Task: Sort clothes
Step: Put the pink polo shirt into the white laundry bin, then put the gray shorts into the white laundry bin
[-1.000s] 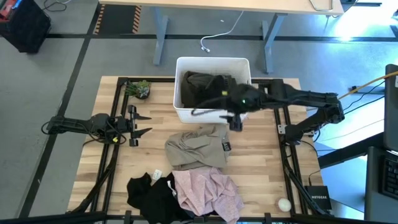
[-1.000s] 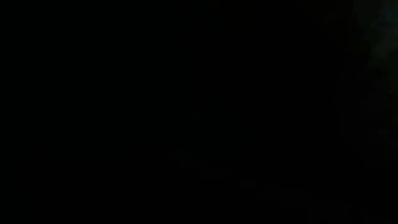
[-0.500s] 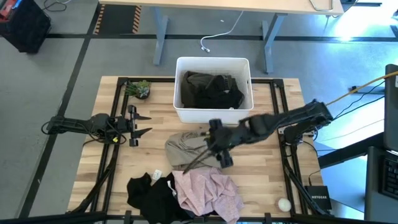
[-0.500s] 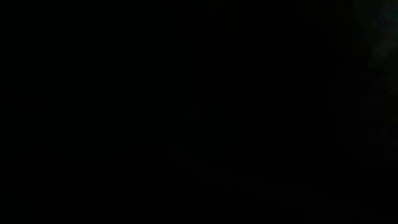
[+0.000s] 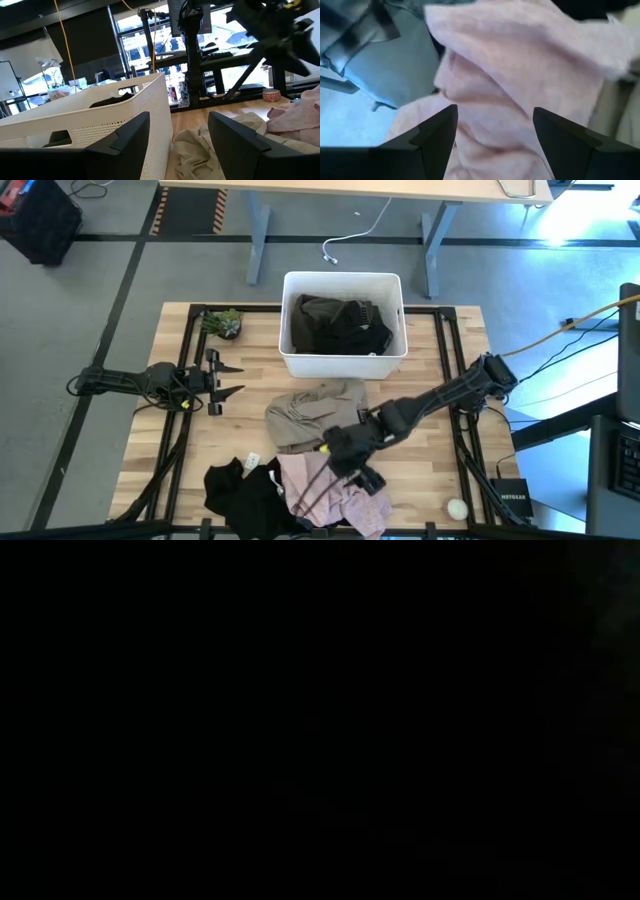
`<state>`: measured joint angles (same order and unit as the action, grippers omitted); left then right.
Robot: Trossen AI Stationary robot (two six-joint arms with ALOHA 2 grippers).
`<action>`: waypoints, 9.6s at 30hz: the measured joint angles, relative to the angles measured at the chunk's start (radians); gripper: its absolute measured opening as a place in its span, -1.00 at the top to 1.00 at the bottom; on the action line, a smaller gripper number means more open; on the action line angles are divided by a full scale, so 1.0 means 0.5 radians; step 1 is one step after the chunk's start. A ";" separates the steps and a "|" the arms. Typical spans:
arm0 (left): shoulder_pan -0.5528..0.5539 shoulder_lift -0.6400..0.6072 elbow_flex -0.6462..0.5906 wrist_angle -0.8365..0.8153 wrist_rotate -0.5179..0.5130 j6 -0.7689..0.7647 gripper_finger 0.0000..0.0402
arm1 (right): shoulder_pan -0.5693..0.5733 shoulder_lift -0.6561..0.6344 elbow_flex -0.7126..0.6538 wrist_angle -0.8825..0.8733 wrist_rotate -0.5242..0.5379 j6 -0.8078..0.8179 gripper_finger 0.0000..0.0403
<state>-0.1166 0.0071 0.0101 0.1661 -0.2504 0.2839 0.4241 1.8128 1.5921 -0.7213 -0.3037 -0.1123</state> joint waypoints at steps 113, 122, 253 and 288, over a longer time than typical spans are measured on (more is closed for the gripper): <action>-0.001 0.001 0.000 -0.208 0.000 -1.061 0.01 | -1.414 -0.261 1.426 0.283 1.790 -1.022 0.83; -0.001 0.000 0.000 -0.204 -0.031 -1.262 0.01 | -1.458 -0.246 1.230 -0.109 1.684 -0.824 0.26; -0.001 0.001 0.000 -0.221 -0.092 -0.551 0.01 | -0.379 0.059 -1.054 1.452 1.754 -0.497 -0.23; -0.001 0.000 0.000 -0.220 -0.092 -0.552 0.01 | -0.650 0.365 -1.038 1.366 1.100 -0.406 0.75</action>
<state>-0.1169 0.0071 0.0101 0.0559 -0.2962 0.0078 0.0993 1.9952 1.0730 -0.0385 0.2460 -0.3155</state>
